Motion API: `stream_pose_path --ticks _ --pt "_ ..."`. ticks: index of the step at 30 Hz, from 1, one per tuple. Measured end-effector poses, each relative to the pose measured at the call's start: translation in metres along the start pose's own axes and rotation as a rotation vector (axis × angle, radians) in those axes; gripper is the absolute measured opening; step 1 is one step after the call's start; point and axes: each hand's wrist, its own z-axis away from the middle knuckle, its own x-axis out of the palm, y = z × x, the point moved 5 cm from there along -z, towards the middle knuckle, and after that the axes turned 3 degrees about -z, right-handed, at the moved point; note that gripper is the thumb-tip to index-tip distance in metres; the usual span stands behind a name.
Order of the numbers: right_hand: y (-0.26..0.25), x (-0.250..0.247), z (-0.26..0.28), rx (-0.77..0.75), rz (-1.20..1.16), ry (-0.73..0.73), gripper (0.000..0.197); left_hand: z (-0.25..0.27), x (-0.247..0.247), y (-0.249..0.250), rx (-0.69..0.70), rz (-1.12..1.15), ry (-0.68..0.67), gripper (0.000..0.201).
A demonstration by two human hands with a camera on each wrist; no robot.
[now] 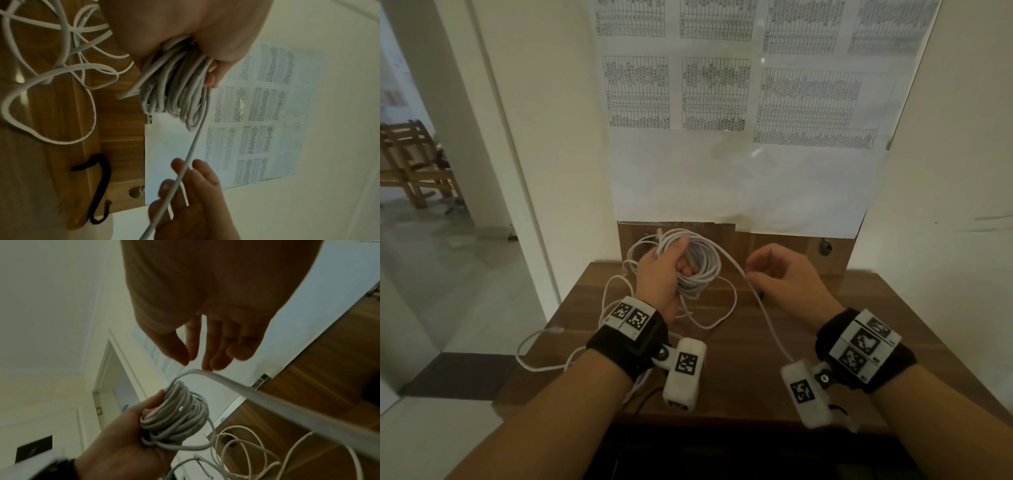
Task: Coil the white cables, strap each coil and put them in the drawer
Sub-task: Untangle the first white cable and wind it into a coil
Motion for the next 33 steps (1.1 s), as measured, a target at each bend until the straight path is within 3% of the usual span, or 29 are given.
stream_pose_path --ticks 4,9,14,20,27,33 --pt "0.006 0.011 0.006 0.029 0.1 -0.143 0.018 -0.003 -0.005 0.004 0.027 0.012 0.064 0.017" --pt "0.001 0.012 0.006 -0.024 0.012 0.042 0.018 0.003 0.002 0.004 0.05 -0.008 -0.016 0.02" --pt "0.004 0.025 0.005 -0.059 0.111 -0.044 0.009 0.011 0.009 0.002 0.021 0.0 -0.051 0.027" --pt "-0.002 0.025 0.005 -0.064 0.228 -0.266 0.056 0.007 0.005 0.006 0.015 0.022 -0.071 0.019" --pt "-0.006 0.029 0.01 -0.181 0.519 -0.132 0.042 0.013 0.016 0.008 0.081 -0.023 -0.119 0.015" --pt "-0.001 0.021 0.012 0.021 0.308 -0.239 0.019 0.014 0.009 -0.002 0.05 -0.039 -0.078 0.021"
